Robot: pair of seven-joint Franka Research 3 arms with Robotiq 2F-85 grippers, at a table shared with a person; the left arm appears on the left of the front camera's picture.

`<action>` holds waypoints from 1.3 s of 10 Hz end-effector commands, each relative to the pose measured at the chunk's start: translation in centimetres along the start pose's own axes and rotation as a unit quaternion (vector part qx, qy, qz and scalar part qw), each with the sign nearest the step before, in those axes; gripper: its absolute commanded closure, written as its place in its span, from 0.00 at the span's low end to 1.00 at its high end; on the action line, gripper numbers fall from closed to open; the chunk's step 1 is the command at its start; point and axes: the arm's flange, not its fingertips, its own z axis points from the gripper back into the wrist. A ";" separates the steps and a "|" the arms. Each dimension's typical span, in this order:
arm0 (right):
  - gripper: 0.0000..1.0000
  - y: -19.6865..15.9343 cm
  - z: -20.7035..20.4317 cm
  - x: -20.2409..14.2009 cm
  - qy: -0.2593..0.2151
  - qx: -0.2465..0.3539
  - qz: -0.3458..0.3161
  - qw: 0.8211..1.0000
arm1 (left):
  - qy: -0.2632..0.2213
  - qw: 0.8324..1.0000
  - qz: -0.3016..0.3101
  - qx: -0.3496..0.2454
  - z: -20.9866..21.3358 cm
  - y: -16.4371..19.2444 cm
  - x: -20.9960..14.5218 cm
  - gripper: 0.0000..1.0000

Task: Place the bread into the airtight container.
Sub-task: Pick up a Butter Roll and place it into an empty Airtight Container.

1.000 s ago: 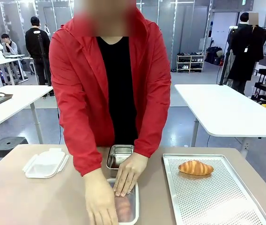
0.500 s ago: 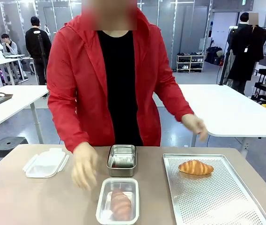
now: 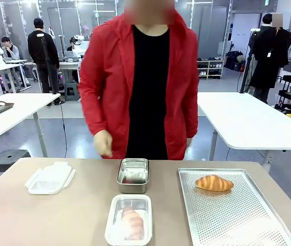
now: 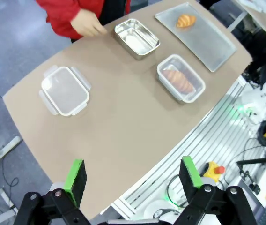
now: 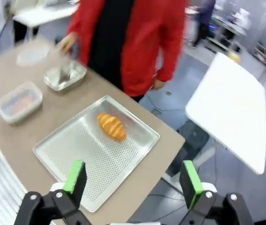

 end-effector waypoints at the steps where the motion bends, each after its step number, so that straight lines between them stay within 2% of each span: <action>1: 0.00 -1.5 -4.5 2.1 0.018 0.038 0.103 0.994 | -0.002 1.000 -0.006 -0.005 0.1 0.0 0.1 0.00; 4: 0.00 -0.8 -13.6 4.5 0.055 0.099 0.212 0.971 | -0.002 1.000 -0.006 -0.005 0.1 0.0 0.1 0.00; 5: 0.00 -0.4 -16.2 4.8 0.070 0.130 0.227 0.963 | -0.002 1.000 -0.006 -0.005 0.1 0.0 0.1 0.00; 6: 0.00 -0.1 -19.3 4.9 0.106 0.118 0.242 0.957 | -0.002 1.000 -0.006 -0.005 0.1 0.0 0.1 0.00; 9: 0.00 1.4 -26.9 4.2 0.172 0.139 0.254 0.942 | -0.002 1.000 -0.006 -0.005 0.1 0.0 0.1 0.00; 10: 0.00 1.5 -28.5 3.9 0.195 0.139 0.256 0.937 | -0.002 1.000 -0.006 -0.005 0.1 0.0 0.1 0.00; 12: 0.00 1.9 -30.3 3.2 0.214 0.131 0.242 0.937 | -0.002 1.000 -0.006 -0.005 0.1 0.0 0.1 0.00; 13: 0.00 2.3 -30.3 2.8 0.227 0.151 0.227 0.935 | -0.002 1.000 -0.006 -0.005 0.1 0.0 0.1 0.00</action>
